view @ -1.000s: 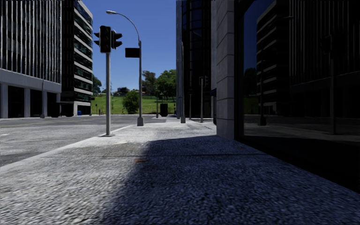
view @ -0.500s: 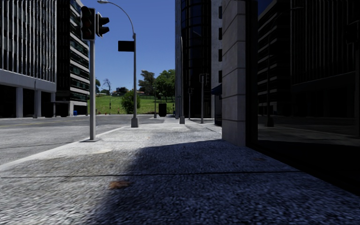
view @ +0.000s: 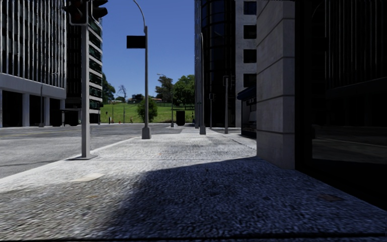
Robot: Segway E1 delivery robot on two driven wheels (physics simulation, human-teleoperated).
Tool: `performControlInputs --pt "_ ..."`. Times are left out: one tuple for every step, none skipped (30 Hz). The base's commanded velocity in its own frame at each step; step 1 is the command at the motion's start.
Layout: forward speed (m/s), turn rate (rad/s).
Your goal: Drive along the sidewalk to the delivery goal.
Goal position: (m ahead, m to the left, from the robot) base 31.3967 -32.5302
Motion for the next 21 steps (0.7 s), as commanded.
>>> performControlInputs --pt "2.00 0.00" --pt "2.00 0.00" --pt "2.00 0.00" --pt "2.00 0.00" --pt "2.00 0.00" --pt "2.00 0.00" --pt "2.00 0.00" --pt "2.00 0.00" --pt "2.00 0.00" --pt "2.00 0.00" --pt "2.00 0.00" --pt "2.00 0.00" --pt "2.00 0.00" --pt "2.00 0.00" --pt "2.00 0.00" --pt "2.00 0.00" --pt "2.00 0.00" --pt "2.00 0.00" --pt "2.00 0.00" --pt "2.00 0.00" --pt "2.00 0.00"
